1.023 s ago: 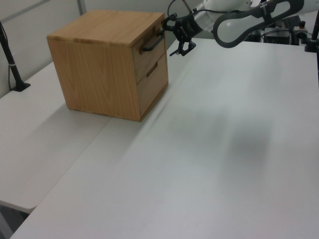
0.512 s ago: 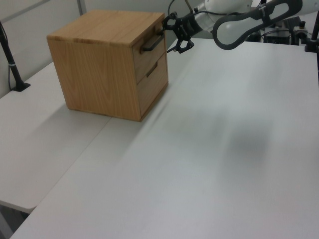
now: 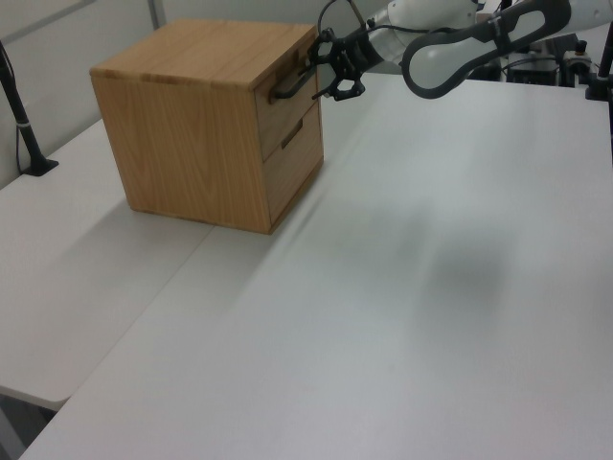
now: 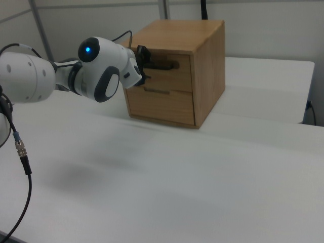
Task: Open the drawer by sliding it
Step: 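Close the gripper on the black bar handle of the upper drawer, then pull the handle straight out, sliding the upper drawer open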
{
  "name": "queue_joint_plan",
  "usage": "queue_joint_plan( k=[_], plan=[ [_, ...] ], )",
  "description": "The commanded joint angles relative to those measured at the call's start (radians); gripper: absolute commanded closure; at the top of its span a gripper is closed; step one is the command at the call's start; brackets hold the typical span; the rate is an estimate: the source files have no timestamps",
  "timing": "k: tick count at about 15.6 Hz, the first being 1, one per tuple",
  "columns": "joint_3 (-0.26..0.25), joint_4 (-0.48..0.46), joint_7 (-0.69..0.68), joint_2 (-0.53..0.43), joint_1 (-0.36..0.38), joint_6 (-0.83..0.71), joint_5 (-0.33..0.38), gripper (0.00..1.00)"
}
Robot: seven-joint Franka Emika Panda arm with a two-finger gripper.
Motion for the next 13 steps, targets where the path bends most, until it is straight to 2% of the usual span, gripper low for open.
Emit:
queue_joint_plan(
  k=[1,2,6,10,13],
  plan=[
    [-0.009,0.033,-0.014,0.029,0.005,0.023,-0.011,0.58],
    [-0.009,0.033,-0.014,0.029,0.007,0.023,-0.024,0.70],
    [-0.009,0.033,-0.014,0.031,0.010,0.023,-0.071,1.00],
    [-0.007,0.019,-0.014,0.014,0.011,0.023,-0.070,1.00],
    [-0.007,-0.068,-0.013,-0.041,0.011,0.023,-0.070,1.00]
  ],
)
